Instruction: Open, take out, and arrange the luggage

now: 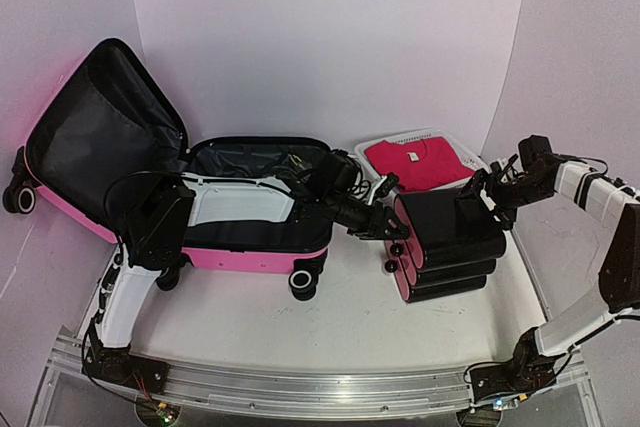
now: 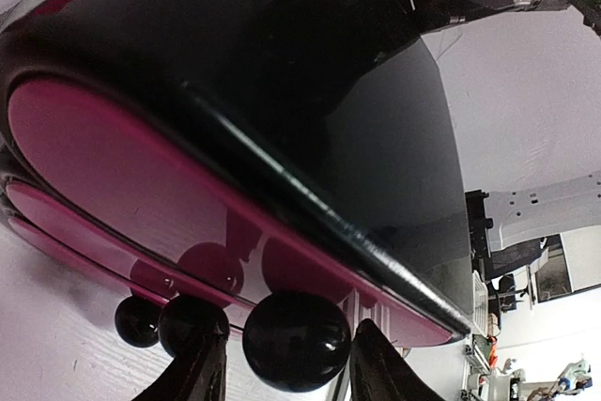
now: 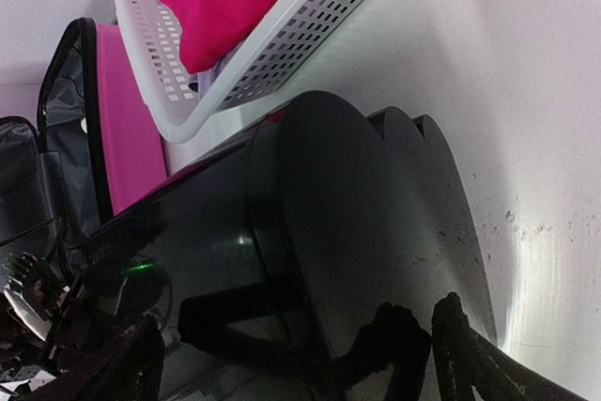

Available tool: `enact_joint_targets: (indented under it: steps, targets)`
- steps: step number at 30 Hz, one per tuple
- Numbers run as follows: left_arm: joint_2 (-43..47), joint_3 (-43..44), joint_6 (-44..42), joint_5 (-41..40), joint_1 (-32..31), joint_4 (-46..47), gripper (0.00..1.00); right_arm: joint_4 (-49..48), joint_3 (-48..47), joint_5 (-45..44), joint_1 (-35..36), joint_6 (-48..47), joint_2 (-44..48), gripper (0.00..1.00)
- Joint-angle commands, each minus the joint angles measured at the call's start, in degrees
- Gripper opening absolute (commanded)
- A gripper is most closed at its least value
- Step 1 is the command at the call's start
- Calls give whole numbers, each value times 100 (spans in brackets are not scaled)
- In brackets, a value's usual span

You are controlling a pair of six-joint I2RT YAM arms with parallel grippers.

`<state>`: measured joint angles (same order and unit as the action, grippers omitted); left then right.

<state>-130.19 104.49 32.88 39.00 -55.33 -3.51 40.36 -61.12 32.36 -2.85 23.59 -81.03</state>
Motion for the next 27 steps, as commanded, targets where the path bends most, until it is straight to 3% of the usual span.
enact_joint_targets:
  steps: [1, 6, 11, 17, 22, 23, 27]
  targets:
    - [-60, 331, 154, 199, 20, 449, 43, 11, -89, 304, 74, -57, 215, 98]
    - [108, 184, 8, 80, 27, 509, 27, 38, -71, 212, 74, -114, 237, 98]
    - [662, -515, -272, -274, 61, 509, 12, 60, -66, 139, 74, -149, 239, 98]
    - [1210, -1324, -443, -491, 118, 500, 10, 60, -52, 135, 74, -198, 221, 98]
    - [1417, -1612, -482, -515, 137, 494, 19, 66, -23, 139, 74, -232, 202, 98]
    - [1482, -1686, -531, -534, 141, 485, 25, 66, -22, 139, 74, -232, 209, 98]
    - [1928, -2014, -775, -724, 210, 316, 64, 75, -42, 141, 74, -249, 246, 98]
